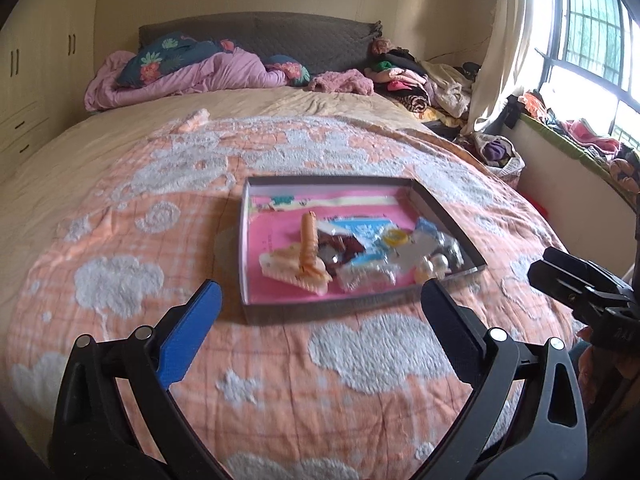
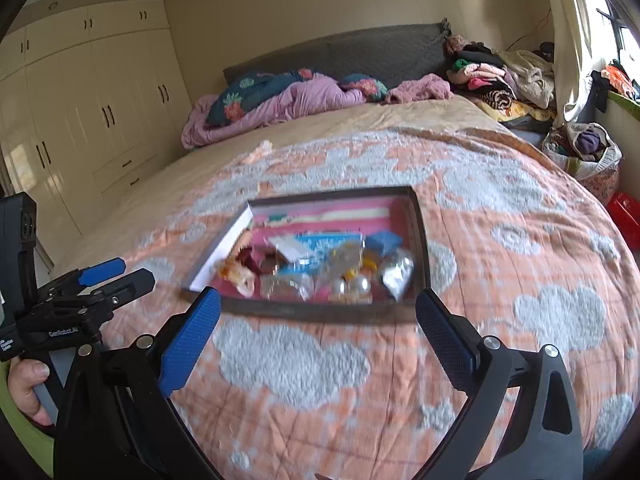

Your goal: Organize jewelry

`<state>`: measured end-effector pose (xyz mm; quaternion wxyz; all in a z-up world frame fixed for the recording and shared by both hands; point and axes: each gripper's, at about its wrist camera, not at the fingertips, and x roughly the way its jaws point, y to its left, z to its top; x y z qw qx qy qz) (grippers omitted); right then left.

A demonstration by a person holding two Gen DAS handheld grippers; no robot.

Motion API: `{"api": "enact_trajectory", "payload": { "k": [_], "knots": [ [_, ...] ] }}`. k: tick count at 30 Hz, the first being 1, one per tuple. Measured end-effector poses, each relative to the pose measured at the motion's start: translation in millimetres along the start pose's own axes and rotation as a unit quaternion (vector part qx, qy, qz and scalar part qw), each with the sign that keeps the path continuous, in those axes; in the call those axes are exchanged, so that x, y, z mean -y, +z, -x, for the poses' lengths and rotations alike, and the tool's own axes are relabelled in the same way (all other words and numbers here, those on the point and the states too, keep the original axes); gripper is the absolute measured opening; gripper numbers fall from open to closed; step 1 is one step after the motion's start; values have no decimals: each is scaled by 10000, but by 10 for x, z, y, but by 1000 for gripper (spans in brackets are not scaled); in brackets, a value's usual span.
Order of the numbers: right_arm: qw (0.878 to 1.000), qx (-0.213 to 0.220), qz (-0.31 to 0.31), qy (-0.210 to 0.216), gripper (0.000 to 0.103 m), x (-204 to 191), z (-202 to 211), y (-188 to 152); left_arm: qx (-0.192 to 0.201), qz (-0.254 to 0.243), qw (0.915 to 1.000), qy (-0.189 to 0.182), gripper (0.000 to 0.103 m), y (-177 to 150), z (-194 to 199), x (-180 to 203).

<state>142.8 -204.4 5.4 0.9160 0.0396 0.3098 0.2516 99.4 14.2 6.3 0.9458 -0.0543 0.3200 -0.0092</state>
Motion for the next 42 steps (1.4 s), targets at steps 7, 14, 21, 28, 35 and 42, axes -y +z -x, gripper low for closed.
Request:
{"api": "enact_trajectory", "payload": {
  "k": [7, 14, 21, 28, 35, 42],
  "knots": [
    [9997, -164, -76, -144, 97, 34, -59, -273, -213, 106, 9997, -52, 93, -261, -74, 16],
    [9996, -115, 65, -256, 97, -44, -64, -432, -268, 200, 9994, 13, 93, -365, -120, -28],
    [9996, -180, 13, -218, 97, -25, -96, -434, -376, 136, 9992, 15, 93, -429, -174, 7],
    [9995, -252, 26, -203, 97, -19, -126, -448, -344, 145, 9993, -30, 93, -418, -152, 6],
    [9994, -276, 10, -222, 97, -13, -136, -459, -349, 147, 9993, -30, 93, -411, -143, 0],
    [9993, -286, 43, -233, 97, -29, -134, -449, -350, 152, 9993, -29, 93, -411, -143, 1]
  ]
}}
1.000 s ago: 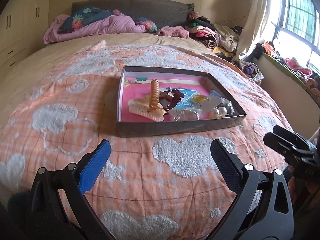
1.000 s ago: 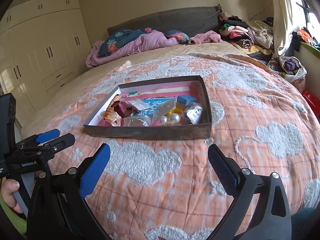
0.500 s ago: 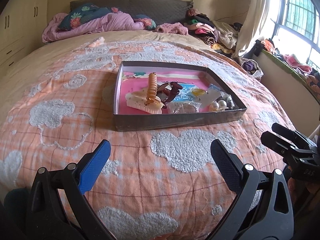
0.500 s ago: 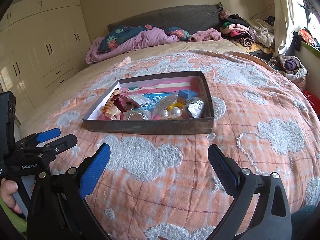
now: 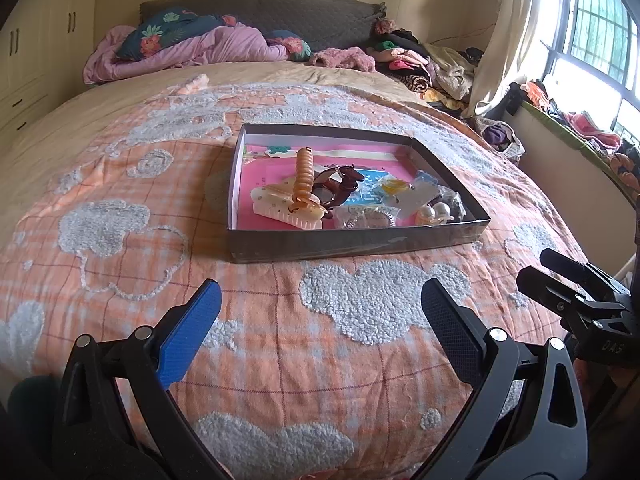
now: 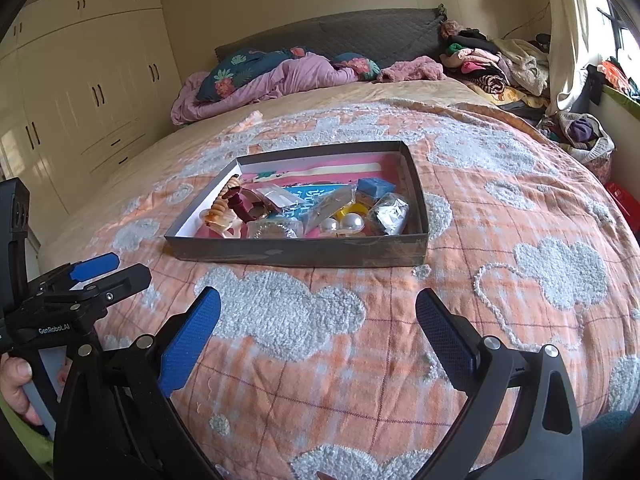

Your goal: Organize jewelry

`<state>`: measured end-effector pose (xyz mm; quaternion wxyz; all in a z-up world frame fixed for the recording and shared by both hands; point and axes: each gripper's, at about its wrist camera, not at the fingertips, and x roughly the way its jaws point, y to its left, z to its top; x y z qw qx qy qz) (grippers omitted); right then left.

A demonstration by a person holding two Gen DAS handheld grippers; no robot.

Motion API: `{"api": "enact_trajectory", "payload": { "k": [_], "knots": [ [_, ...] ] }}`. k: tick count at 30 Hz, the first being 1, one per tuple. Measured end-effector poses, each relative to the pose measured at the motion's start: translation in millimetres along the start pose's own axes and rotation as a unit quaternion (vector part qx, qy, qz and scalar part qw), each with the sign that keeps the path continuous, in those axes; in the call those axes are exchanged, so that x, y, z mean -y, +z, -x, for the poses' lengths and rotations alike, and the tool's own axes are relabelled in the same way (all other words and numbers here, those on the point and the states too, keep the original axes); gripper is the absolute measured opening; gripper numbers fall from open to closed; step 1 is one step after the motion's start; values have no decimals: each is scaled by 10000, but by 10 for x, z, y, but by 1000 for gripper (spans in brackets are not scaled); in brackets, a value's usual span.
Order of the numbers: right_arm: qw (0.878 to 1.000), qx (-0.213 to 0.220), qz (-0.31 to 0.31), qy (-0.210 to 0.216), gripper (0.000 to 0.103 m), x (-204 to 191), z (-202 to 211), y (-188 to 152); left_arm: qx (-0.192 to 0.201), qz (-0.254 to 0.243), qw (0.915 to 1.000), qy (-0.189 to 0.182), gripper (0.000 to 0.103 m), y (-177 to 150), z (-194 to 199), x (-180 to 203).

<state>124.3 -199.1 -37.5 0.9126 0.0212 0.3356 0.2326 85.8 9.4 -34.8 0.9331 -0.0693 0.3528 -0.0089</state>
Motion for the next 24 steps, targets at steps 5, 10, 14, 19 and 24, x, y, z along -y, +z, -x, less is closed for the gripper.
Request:
{"api": "enact_trajectory", "payload": {
  "k": [5, 10, 14, 19, 24],
  "knots": [
    [10000, 3, 0, -4, 97, -4, 4, 0, 20, 2, 10000, -11, 93, 6, 15, -3],
    [10000, -1, 6, -7, 97, -6, 4, -2, 26, 5, 10000, -8, 93, 8, 24, -1],
    [10000, -8, 6, -7, 97, -9, 2, -2, 9, 1, 10000, -14, 93, 12, 25, -2],
    [10000, -1, 11, -9, 97, -10, 5, -2, 3, -5, 10000, -1, 93, 17, 48, 6],
    [10000, -16, 19, -6, 97, -8, 9, -6, -18, -10, 10000, 0, 93, 16, 44, 8]
  ]
}}
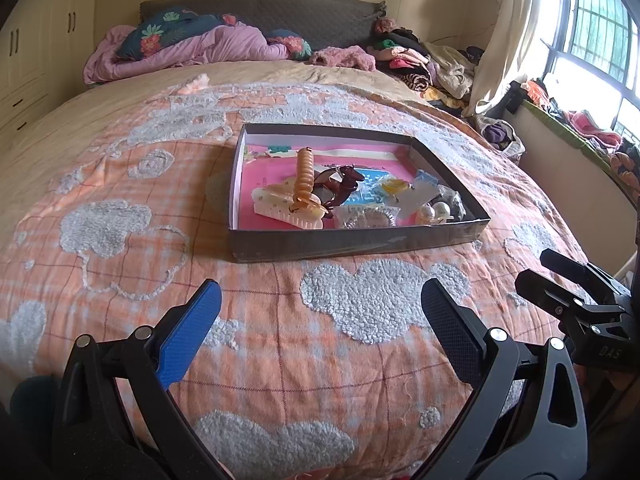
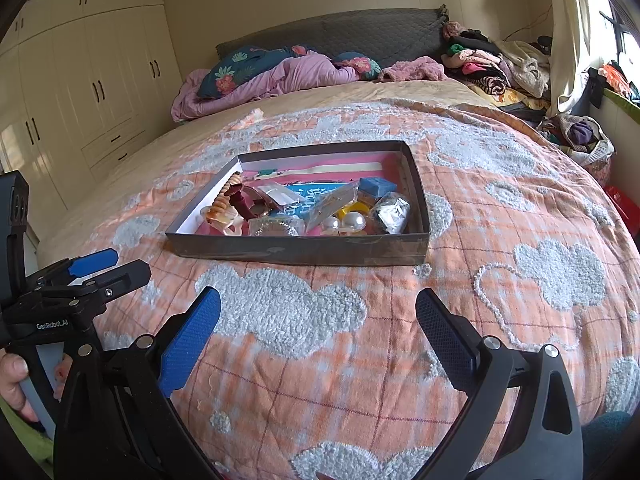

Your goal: Organize jewelry

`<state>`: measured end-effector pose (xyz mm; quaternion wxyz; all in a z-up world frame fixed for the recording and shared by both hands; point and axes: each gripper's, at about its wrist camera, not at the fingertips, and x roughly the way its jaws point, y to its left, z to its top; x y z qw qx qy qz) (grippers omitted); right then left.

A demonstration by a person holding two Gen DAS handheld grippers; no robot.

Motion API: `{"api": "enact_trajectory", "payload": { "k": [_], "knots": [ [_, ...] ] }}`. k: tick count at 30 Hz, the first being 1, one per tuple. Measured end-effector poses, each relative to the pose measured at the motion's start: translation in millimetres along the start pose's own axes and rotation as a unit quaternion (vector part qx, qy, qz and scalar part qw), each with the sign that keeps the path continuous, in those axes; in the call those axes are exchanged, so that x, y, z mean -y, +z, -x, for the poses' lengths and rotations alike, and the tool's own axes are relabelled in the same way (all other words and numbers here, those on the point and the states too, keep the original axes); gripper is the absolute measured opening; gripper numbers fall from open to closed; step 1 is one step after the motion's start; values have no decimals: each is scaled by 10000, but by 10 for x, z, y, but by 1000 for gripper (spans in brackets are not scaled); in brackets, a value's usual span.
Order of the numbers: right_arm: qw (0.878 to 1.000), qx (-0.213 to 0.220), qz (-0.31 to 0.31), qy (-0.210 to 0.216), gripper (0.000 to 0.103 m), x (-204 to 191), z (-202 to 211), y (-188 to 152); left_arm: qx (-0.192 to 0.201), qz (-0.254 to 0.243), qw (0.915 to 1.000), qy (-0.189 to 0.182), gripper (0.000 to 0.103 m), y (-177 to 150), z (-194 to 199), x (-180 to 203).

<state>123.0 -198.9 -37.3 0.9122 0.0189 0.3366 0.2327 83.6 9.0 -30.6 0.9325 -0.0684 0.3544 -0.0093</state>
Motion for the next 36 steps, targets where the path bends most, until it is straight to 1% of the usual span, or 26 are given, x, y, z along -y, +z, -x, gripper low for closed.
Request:
{"api": "enact_trajectory", "payload": {
  "k": [36],
  "knots": [
    [10000, -27, 52, -48, 97, 0, 4, -3, -59, -1, 10000, 64, 93, -14, -16, -21]
  ]
}}
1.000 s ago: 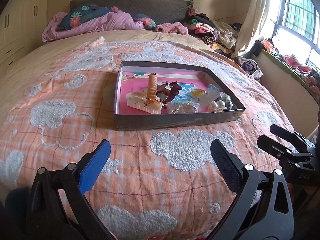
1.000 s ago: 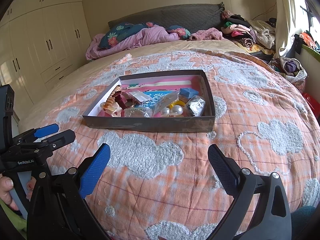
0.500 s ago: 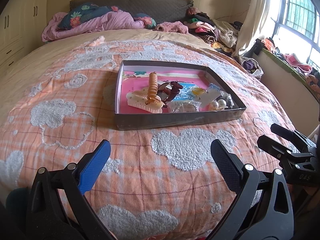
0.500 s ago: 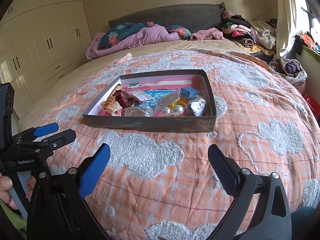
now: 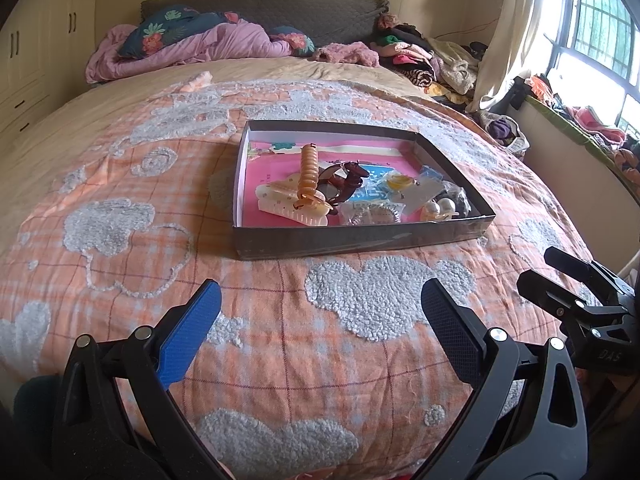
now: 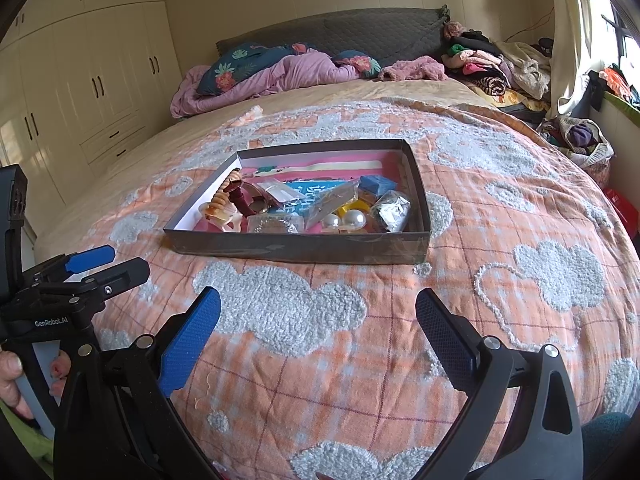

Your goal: Organize jewelry

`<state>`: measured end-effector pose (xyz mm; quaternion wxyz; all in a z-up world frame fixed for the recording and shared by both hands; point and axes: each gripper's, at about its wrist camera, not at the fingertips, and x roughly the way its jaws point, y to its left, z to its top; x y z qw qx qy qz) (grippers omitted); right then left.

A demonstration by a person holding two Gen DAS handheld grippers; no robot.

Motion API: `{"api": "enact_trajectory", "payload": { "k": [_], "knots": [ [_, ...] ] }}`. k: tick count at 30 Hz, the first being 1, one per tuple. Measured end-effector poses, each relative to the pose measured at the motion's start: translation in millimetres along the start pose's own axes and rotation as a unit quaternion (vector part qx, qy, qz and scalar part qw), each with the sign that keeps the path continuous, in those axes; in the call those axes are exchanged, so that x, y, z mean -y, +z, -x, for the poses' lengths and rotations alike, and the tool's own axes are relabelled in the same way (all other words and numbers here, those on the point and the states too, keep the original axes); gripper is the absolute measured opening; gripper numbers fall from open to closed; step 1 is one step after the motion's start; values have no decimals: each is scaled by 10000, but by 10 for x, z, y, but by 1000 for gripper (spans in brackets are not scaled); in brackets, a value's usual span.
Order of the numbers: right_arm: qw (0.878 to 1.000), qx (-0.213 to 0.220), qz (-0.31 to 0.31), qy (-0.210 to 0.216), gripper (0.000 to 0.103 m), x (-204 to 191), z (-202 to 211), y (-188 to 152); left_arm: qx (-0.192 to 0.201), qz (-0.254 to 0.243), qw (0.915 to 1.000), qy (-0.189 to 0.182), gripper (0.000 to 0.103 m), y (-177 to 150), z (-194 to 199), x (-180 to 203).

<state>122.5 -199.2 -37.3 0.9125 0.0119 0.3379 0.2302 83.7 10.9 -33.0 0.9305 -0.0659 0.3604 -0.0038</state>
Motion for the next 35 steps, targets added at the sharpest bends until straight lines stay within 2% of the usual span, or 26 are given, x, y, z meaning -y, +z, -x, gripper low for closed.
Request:
{"api": "enact_trajectory", "payload": {
  "k": [9, 14, 20, 23, 26, 28, 30, 32, 33, 35],
  "knots": [
    [10000, -33, 8, -44, 97, 7, -7, -5, -46, -36, 10000, 50, 93, -2, -27, -12],
    [9997, -73, -26, -211, 97, 48, -36, -7, -76, -21, 10000, 47, 93, -1, -45, -19],
    [9986, -121, -250, -445, 97, 236, -54, 36, -122, 271, 9995, 53, 93, 45, -91, -150],
    [9969, -105, -452, -637, 97, 440, -50, 104, -198, 611, 9977, 194, 93, 100, -149, -338],
    [9924, -82, -717, -992, 98, 714, -70, 195, -126, 936, 9939, 566, 93, 246, -179, -659],
    [9878, -75, -840, -1312, 98, 1019, -123, 309, -85, 1162, 9883, 987, 93, 409, -238, -962],
    [9804, -146, -1062, -1654, 98, 1358, -205, 398, -299, 1435, 9783, 1462, 94, 602, -398, -1325],
    [9693, -246, -1480, -1948, 98, 1850, -297, 512, -400, 1625, 9693, 1801, 93, 792, -587, -1697],
    [9632, -269, -1593, -2147, 98, 2068, -350, 562, -508, 1744, 9617, 2055, 93, 917, -762, -1972],
    [9442, -409, -1770, -2748, 98, 2585, -515, 663, -630, 1816, 9521, 2377, 93, 1037, -1001, -2287]
  ]
}}
